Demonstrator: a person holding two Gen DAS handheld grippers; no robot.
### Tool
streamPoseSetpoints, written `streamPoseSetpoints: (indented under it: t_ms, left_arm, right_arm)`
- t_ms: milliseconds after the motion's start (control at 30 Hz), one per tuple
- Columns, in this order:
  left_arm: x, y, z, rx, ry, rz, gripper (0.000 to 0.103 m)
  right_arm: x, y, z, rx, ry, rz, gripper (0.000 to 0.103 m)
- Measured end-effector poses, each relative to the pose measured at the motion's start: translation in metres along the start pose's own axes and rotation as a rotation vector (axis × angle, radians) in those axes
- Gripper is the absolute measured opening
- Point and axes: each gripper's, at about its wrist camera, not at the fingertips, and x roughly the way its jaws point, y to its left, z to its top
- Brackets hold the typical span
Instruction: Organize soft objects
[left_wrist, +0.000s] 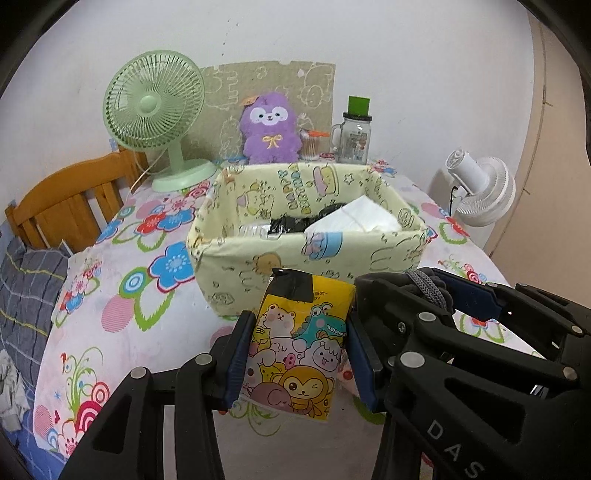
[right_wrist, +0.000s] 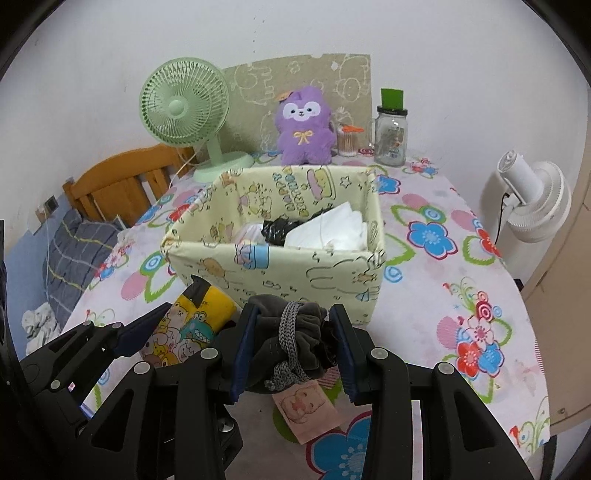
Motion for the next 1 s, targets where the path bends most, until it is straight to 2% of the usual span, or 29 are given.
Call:
streamPoseSetpoints:
  t_ms: [500, 1000]
  left_arm:
    - [-0.02, -0.01, 0.026, 0.021, -0.054, -0.006, 0.05]
    - [-0.025, -0.007, 0.049, 0.013, -0.097, -0.001, 0.05]
  right_arm:
    - [-0.027, -0.008, 0.023, 0.002, -0.062, -0.009, 0.043]
    - [-0.036, -0.008, 0.047, -0.007, -0.102, -0.014, 0.043]
